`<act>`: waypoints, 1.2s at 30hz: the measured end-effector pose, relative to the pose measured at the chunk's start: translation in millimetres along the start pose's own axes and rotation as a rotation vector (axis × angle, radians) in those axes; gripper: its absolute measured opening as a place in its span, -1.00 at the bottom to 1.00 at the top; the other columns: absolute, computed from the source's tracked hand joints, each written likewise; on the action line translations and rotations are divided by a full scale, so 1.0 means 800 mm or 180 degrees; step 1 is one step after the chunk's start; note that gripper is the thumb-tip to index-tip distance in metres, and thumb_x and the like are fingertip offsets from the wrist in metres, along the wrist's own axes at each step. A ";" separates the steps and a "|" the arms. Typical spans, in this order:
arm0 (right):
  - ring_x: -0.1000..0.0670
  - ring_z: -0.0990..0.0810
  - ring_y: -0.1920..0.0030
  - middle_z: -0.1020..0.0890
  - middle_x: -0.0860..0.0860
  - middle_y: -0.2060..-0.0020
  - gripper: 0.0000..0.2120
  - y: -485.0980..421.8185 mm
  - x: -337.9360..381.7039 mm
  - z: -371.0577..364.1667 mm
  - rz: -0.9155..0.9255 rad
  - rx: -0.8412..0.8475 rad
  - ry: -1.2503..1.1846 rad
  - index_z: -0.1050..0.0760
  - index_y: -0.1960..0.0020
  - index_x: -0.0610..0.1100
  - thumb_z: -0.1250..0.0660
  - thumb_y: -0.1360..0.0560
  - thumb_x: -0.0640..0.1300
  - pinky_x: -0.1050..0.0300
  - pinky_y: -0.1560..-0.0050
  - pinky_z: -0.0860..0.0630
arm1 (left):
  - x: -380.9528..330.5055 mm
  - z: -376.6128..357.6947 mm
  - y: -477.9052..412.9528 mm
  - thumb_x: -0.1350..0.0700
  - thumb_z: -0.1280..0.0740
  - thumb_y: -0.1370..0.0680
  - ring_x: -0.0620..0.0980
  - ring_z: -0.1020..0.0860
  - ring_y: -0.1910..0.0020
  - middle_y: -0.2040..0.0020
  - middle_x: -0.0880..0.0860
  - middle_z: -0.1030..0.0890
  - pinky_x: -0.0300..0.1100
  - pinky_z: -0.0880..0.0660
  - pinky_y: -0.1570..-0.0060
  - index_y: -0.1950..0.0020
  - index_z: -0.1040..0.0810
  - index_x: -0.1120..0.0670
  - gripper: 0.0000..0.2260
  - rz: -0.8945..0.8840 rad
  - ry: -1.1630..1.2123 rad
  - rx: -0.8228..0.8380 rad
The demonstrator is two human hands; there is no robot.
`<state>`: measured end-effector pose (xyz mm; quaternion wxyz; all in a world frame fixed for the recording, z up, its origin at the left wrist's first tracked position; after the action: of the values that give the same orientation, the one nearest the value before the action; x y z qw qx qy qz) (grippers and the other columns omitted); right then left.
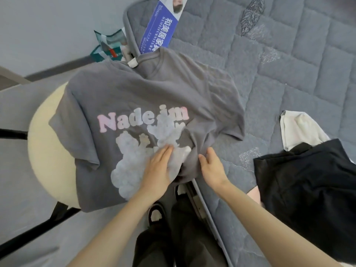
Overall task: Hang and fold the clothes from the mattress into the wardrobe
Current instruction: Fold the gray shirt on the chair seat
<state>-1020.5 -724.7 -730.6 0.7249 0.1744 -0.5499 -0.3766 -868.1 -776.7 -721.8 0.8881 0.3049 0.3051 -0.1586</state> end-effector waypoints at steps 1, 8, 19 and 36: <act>0.12 -0.38 0.30 -0.42 0.04 0.33 -0.85 0.012 0.003 0.012 0.0100 -0.0120 0.0030 -0.28 0.12 -0.16 -0.12 -0.63 -0.22 0.19 0.22 -0.34 | 0.004 0.000 0.001 0.37 -0.15 -0.56 -0.11 -0.04 -0.52 -0.54 -0.08 -0.09 -0.15 -0.02 -0.50 -0.55 -0.09 0.04 -0.41 0.0022 -0.0005 0.0039; -0.09 -0.53 0.11 -0.60 -0.03 0.20 -0.89 0.074 -0.013 0.108 0.0083 -0.1123 0.0809 -0.43 -0.06 -0.13 -0.20 -0.60 -0.10 0.09 0.11 -0.37 | 0.009 -0.006 0.025 0.36 -0.11 -0.56 -0.01 0.02 -0.54 -0.57 -0.04 0.02 0.09 -0.09 -0.46 -0.56 -0.03 -0.03 -0.37 0.0239 -0.0602 0.0232; -0.10 -0.53 -0.16 -0.59 -0.12 -0.17 -0.70 0.036 -0.065 0.148 -0.0717 -0.1289 -0.0399 -0.51 -0.22 -0.21 -0.22 -0.58 -0.08 -0.04 -0.27 -0.43 | -0.060 -0.007 -0.003 0.29 -0.09 -0.62 -0.03 0.03 -0.54 -0.57 -0.01 -0.02 -0.08 -0.04 -0.50 -0.56 -0.09 0.03 -0.48 -0.0237 -0.0461 0.0101; 0.03 -0.59 0.19 -0.60 -0.06 0.10 -0.85 -0.074 -0.010 0.234 -0.0437 -0.1460 -0.2976 -0.48 0.00 -0.13 -0.30 -0.50 -0.33 0.14 0.15 -0.59 | -0.150 -0.021 -0.163 0.19 -0.16 -0.59 0.04 -0.15 -0.48 -0.52 -0.01 -0.18 -0.04 -0.16 -0.42 -0.49 -0.25 0.02 -0.55 0.0048 -0.0683 -0.0029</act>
<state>-1216.2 -727.4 -712.5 0.3953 -0.1398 -0.7054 -0.5715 -1028.1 -853.7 -714.0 0.9182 0.2844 0.2067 -0.1823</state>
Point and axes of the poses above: each hand's wrist, its own y-axis away from the middle knuckle, its own z-axis out of the back of the hand, x = y × z, the point moved 10 cm from there along -y, towards the middle knuckle
